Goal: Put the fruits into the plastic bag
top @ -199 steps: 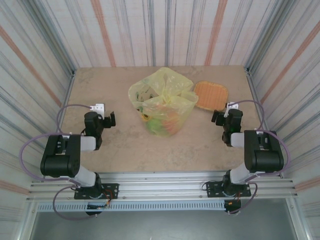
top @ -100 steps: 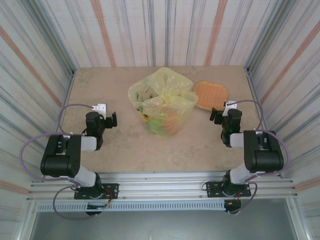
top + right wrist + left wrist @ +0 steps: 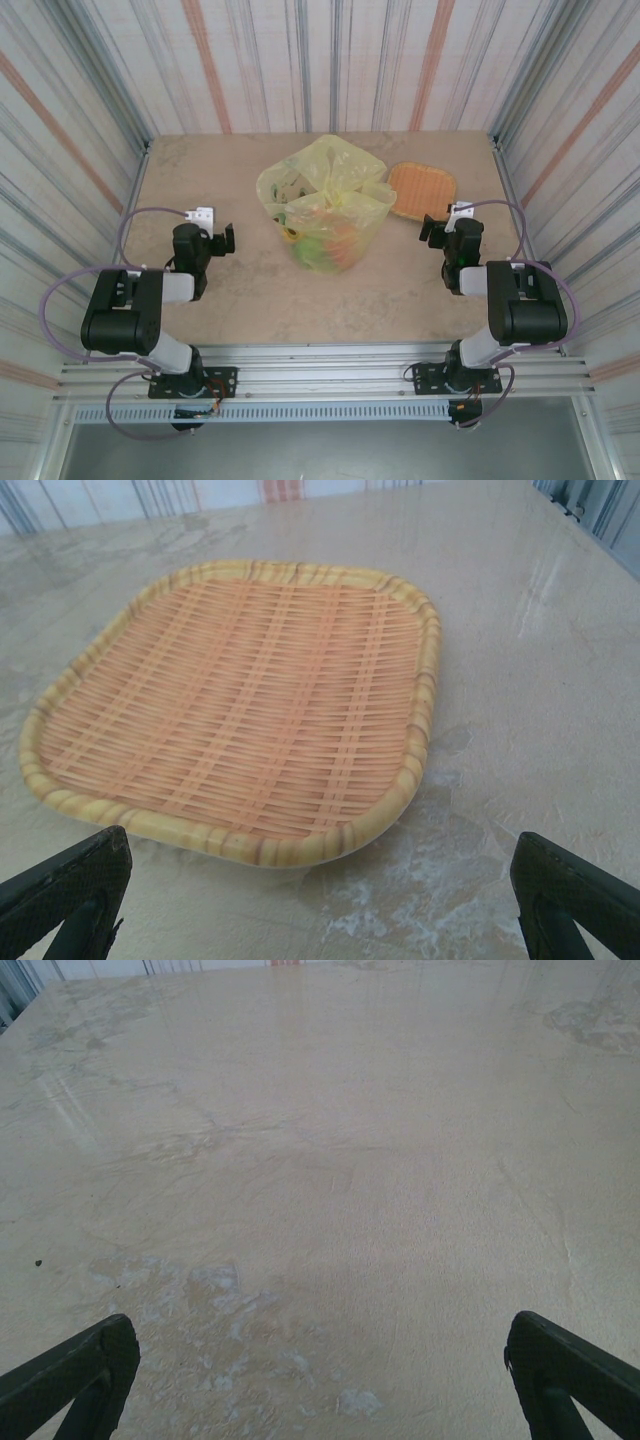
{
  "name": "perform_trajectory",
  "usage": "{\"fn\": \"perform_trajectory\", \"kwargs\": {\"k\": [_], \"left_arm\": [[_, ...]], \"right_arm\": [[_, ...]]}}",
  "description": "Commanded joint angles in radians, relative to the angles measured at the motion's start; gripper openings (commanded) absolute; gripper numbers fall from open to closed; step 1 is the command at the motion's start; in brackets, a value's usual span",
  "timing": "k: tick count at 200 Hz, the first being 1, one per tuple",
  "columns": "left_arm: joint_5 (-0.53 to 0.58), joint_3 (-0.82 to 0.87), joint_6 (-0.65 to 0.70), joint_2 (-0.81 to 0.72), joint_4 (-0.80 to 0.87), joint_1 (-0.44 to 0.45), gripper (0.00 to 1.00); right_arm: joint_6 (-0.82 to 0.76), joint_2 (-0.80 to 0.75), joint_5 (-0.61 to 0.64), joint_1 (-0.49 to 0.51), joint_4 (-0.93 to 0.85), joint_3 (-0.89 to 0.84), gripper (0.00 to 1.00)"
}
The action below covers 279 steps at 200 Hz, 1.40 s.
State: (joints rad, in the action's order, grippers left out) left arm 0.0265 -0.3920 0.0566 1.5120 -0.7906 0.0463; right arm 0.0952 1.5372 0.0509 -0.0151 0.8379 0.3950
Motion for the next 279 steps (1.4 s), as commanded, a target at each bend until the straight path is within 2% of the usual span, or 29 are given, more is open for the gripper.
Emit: {"fn": "perform_trajectory", "kwargs": {"k": [1,224,279], "left_arm": [[0.017,-0.005,0.019,-0.005,-0.023,0.003,0.99],[0.013,-0.008,0.019,-0.004,-0.019,0.002,0.99],[0.014,-0.006,0.019,-0.004,-0.020,0.002,0.99]], "right_arm": [[-0.018,0.006,0.010,0.002,0.015,-0.010,0.99],[-0.016,0.006,0.007,0.000,0.011,-0.008,0.99],[-0.007,0.007,-0.044,-0.022,-0.008,0.001,0.99]]}}
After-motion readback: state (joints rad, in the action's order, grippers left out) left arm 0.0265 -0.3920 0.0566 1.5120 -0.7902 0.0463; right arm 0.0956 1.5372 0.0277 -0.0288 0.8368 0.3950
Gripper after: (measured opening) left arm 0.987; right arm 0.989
